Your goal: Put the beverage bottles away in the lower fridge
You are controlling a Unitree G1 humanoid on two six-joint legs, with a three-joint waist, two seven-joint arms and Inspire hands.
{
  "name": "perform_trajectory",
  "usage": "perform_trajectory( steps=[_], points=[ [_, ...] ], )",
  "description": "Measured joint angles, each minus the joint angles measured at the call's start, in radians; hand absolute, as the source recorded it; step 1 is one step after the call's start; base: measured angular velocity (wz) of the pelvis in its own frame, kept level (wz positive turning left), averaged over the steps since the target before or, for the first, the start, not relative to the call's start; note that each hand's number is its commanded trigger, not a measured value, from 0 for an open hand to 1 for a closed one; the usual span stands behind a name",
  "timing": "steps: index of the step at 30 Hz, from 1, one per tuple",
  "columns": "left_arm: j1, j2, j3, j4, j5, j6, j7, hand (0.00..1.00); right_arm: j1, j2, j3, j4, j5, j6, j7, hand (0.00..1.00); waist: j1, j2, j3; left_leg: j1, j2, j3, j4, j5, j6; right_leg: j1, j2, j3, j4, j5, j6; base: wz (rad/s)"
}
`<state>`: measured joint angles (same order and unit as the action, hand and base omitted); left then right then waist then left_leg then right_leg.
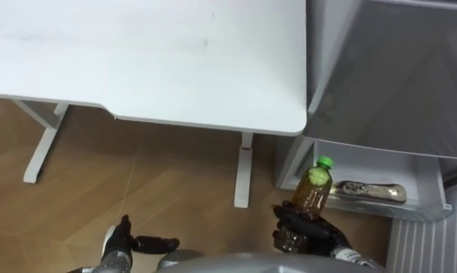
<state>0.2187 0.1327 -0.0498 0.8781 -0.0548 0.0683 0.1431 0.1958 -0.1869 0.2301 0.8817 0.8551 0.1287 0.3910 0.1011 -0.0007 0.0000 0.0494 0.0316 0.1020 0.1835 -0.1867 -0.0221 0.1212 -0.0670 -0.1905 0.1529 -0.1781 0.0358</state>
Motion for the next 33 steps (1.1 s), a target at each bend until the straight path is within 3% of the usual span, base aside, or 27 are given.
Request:
perform_trajectory(
  steps=[9,14,22,33],
  points=[
    [-0.001,0.0,-0.014,0.002,0.007,-0.048,0.004,0.0,-0.022,0.005,0.003,0.017,0.008,-0.031,-0.085,1.0,-0.02,0.0,0.0094,0.005,0.0,0.0,-0.001,0.0,0.0,0.006,0.0,-0.001,-0.002,0.0,0.0,0.0],
    [-0.003,0.0,-0.014,0.009,0.006,-0.053,0.0,0.0,-0.037,0.02,-0.007,0.015,0.058,-0.03,-0.125,1.0,-0.024,-0.001,0.0146,0.003,-0.001,-0.001,-0.004,0.0,0.0,0.005,0.0,-0.004,-0.003,0.0,0.0,0.0],
    [-0.001,0.0,-0.01,0.028,0.004,-0.058,0.001,0.0,-0.091,0.023,-0.016,0.007,0.222,-0.039,-0.152,1.0,-0.025,0.0,0.0126,-0.003,-0.001,-0.002,0.004,0.0,0.0,-0.002,0.0,-0.003,-0.003,0.0,0.001,0.0],
    [0.005,0.003,0.009,0.045,0.001,-0.074,-0.02,0.0,-0.089,0.022,-0.017,-0.015,0.469,-0.067,-0.171,1.0,-0.018,-0.004,0.0084,-0.002,-0.001,-0.002,0.004,0.0,0.0,-0.001,0.0,-0.003,-0.001,0.0,0.0,0.0]
  ],
)
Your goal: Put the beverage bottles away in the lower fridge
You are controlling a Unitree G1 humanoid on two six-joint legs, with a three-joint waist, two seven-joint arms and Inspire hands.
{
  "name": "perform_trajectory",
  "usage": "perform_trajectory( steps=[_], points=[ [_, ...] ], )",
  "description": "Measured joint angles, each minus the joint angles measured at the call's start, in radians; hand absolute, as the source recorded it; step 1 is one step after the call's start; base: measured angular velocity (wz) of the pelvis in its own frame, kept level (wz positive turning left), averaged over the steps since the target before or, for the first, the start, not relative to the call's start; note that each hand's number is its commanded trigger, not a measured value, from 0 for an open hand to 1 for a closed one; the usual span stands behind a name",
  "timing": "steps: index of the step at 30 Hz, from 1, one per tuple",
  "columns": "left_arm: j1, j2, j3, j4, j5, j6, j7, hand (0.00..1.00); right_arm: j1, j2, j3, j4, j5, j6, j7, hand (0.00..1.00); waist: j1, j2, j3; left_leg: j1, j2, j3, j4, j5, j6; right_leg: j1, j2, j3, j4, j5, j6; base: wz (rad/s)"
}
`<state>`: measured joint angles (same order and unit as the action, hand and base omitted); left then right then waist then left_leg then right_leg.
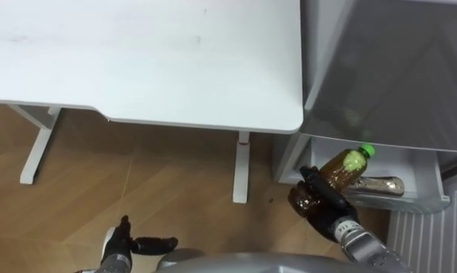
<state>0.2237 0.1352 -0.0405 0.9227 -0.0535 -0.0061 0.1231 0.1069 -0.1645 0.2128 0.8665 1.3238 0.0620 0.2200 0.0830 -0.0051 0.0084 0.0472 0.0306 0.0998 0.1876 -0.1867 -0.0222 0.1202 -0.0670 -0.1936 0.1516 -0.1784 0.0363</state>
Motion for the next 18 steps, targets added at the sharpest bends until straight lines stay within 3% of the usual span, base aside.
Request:
perform_trajectory(
  steps=[10,18],
  points=[
    [0.028,0.0,0.016,0.0,0.0,0.0,-0.006,0.0,0.001,-0.005,-0.002,-0.017,0.141,-0.008,-0.029,1.0,0.005,0.002,-0.0006,0.016,-0.001,-0.007,-0.006,0.0,0.0,0.023,-0.001,-0.014,-0.001,0.0,0.001,0.02],
    [0.086,0.001,0.034,0.0,0.006,0.012,0.006,0.0,0.002,-0.006,-0.002,-0.016,0.239,-0.008,-0.037,1.0,0.007,-0.004,-0.0017,0.018,-0.005,-0.024,0.006,0.0,0.0,0.04,-0.001,-0.029,-0.014,-0.002,0.003,0.05]
  ],
)
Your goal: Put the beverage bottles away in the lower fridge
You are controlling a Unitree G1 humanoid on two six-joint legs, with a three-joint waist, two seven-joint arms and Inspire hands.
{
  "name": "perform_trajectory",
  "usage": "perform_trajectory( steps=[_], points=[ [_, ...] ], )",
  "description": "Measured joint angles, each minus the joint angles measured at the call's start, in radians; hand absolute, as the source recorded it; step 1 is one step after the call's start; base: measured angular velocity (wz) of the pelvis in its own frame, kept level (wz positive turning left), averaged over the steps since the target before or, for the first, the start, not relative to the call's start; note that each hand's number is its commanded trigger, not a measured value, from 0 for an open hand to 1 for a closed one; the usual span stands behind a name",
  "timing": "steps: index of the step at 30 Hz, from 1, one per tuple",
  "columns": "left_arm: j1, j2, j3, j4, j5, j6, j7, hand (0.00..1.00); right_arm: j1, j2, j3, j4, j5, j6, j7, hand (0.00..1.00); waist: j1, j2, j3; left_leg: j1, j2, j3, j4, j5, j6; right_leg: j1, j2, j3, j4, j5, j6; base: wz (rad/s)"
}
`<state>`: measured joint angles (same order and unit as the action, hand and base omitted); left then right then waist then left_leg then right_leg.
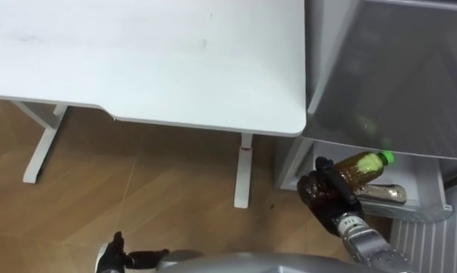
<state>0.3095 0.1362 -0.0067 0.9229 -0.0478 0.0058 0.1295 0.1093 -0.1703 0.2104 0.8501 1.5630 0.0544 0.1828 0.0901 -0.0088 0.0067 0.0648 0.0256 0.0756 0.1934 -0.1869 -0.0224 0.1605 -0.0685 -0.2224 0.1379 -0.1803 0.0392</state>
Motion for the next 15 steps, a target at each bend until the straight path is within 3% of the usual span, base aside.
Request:
perform_trajectory(
  steps=[10,15],
  points=[
    [0.033,0.003,-0.008,0.0,0.019,0.042,0.007,0.0,-0.003,-0.005,-0.044,0.001,0.034,0.0,-0.031,1.0,-0.005,-0.003,0.0008,-0.028,-0.004,-0.028,0.026,0.0,0.0,-0.003,-0.001,-0.019,-0.004,-0.001,0.001,0.08],
    [0.034,0.007,-0.012,-0.003,0.043,0.082,-0.011,0.0,-0.014,-0.019,-0.098,0.001,0.041,0.01,-0.061,1.0,-0.016,-0.004,0.0005,-0.054,-0.008,-0.05,0.044,0.0,0.001,-0.009,-0.003,-0.043,-0.006,-0.003,0.002,0.13]
  ],
)
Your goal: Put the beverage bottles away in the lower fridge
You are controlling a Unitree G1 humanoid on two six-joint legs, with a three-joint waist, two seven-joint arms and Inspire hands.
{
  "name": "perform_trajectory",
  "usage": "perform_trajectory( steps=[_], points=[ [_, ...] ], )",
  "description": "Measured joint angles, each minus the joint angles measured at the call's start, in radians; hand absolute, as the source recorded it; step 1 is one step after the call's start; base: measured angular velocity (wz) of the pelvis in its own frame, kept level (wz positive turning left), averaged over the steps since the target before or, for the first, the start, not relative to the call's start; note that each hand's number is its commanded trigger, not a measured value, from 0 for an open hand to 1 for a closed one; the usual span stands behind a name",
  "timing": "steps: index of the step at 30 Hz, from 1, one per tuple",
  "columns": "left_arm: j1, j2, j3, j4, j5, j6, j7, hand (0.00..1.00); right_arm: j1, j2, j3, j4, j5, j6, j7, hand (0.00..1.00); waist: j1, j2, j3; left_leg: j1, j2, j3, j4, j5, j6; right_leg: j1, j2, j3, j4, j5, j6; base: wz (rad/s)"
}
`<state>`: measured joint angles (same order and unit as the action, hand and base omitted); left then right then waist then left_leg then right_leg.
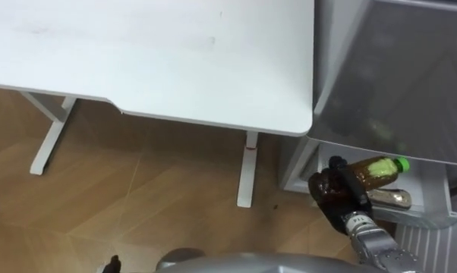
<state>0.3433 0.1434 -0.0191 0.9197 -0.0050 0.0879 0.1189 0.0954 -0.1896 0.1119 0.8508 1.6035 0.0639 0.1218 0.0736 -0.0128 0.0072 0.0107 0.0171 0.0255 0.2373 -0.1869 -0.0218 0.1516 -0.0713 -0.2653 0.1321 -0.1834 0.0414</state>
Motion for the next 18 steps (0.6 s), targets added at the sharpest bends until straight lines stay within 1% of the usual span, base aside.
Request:
perform_trajectory(
  steps=[1,2,6,8,12,15,18],
  points=[
    [0.0,0.002,-0.005,-0.002,0.0,0.002,-0.001,0.0,-0.002,-0.002,-0.013,0.0,0.005,0.003,-0.003,1.0,-0.004,0.0,0.0001,-0.001,-0.001,-0.004,0.0,0.0,0.0,-0.001,-0.001,-0.004,0.0,0.0,0.0,0.17],
    [0.003,0.002,-0.005,-0.007,0.0,0.011,-0.003,0.0,-0.009,-0.002,-0.046,0.0,0.008,0.003,-0.016,1.0,-0.012,0.001,-0.0007,-0.001,-0.003,-0.009,0.0,0.001,0.002,-0.008,-0.003,-0.009,0.0,-0.001,0.0,0.12],
    [0.002,0.008,-0.003,-0.009,0.02,0.027,-0.003,0.0,-0.034,-0.004,-0.135,0.002,0.05,-0.001,-0.048,1.0,-0.017,0.001,-0.0002,-0.002,-0.008,-0.011,-0.001,0.002,0.003,-0.008,-0.007,-0.012,0.0,-0.003,0.003,0.02],
    [0.002,0.009,-0.003,-0.02,0.031,0.036,-0.002,0.0,-0.041,-0.005,-0.159,0.002,0.049,-0.001,-0.055,1.0,-0.022,0.0,0.0002,-0.004,-0.011,-0.01,-0.001,0.003,0.004,-0.001,-0.01,-0.013,0.001,-0.004,0.004,0.0],
    [0.001,0.012,-0.003,-0.042,0.068,0.039,0.001,0.0,-0.046,-0.004,-0.165,0.008,0.046,0.004,-0.066,1.0,-0.029,-0.004,0.0033,-0.003,-0.015,-0.008,-0.002,0.004,0.005,0.005,-0.015,-0.016,0.001,-0.006,0.007,0.02],
    [0.001,0.025,-0.003,-0.046,0.086,0.046,0.002,0.0,-0.059,-0.004,-0.168,0.01,0.044,0.022,-0.085,1.0,-0.042,-0.007,0.0051,-0.004,-0.015,-0.004,-0.001,0.004,0.006,0.004,-0.015,-0.016,0.0,-0.007,0.008,0.0],
    [0.003,0.034,-0.002,-0.05,0.087,0.047,0.002,0.0,-0.06,-0.004,-0.175,0.01,0.043,0.023,-0.09,1.0,-0.042,-0.007,0.0051,-0.005,-0.015,-0.004,0.0,0.004,0.006,-0.001,-0.016,-0.019,0.0,-0.007,0.009,0.0]
  ],
)
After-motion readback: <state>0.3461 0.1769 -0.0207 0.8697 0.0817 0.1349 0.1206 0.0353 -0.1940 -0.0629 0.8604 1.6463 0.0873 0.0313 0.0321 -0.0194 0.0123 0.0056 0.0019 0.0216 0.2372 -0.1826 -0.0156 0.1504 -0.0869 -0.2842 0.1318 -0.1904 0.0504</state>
